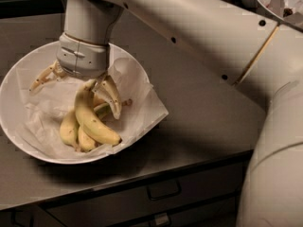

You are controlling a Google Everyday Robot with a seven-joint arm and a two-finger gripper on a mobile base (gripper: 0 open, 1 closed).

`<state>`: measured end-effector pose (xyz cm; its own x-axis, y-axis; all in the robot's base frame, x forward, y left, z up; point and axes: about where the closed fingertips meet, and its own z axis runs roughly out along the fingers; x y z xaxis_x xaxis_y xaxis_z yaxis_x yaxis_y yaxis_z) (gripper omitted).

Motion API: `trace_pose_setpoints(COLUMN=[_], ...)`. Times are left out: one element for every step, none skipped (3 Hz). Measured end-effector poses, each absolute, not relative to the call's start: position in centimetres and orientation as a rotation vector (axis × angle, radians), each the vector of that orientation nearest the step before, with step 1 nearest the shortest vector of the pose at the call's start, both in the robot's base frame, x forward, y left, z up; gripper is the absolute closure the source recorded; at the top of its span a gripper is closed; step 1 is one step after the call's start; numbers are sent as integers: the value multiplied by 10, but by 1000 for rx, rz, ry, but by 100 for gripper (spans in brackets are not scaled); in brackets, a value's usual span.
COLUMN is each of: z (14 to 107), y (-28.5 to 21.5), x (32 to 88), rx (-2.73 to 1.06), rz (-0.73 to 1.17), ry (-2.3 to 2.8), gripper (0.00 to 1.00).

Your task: Pick banana from white bowl

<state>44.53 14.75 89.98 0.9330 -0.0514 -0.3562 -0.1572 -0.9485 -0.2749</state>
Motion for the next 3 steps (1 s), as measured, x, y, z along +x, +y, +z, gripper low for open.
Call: trace_pose_setpoints(z=[889, 886, 889], y=[155, 161, 157], x=[448, 450, 451], rx=[-2825, -2854, -2881], rz=[553, 547, 516], ry=[168, 212, 286], gripper=[15, 22, 29])
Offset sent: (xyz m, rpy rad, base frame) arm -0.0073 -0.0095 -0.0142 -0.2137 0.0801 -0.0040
